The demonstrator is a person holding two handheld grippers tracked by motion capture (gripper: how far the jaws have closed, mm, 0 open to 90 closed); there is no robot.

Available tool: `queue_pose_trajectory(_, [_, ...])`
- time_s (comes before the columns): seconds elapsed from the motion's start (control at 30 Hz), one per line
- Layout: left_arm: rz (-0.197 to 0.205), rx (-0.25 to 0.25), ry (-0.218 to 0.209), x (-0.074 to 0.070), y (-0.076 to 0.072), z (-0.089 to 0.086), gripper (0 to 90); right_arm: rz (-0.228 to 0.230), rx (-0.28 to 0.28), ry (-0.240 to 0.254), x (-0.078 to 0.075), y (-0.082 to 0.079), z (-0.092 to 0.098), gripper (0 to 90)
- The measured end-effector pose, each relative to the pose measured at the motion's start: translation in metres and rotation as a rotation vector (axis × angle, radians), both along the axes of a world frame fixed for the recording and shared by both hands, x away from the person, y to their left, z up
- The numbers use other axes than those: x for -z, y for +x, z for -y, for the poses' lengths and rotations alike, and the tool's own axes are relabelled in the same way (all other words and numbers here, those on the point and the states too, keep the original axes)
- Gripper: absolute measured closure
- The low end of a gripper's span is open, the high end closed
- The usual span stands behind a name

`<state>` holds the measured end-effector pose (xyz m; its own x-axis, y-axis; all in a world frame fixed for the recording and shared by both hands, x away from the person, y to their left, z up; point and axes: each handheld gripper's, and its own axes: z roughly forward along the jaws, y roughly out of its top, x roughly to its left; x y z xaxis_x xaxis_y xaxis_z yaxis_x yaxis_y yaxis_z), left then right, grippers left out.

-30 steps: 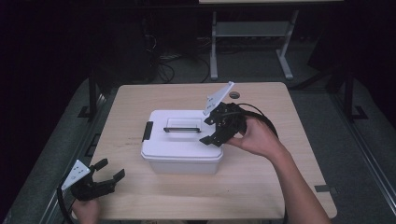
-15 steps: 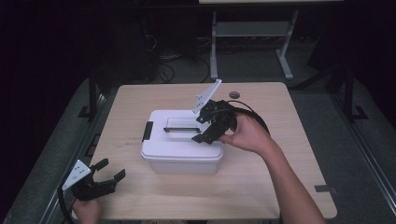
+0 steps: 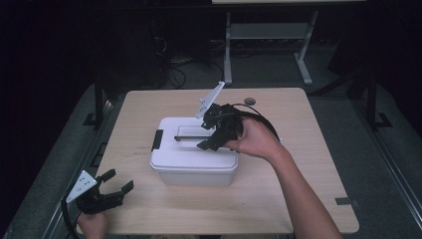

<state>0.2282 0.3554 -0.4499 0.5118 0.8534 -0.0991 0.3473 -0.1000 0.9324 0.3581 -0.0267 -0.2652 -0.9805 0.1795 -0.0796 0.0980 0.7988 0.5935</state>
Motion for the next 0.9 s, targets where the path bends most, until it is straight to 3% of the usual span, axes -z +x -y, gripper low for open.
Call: queue_pose_trajectory(0.9, [-0.001, 0.0, 0.0, 0.0, -0.001, -0.001, 13.0, 0.014, -0.017, -0.034, 0.01, 0.011, -0.019, 42.7])
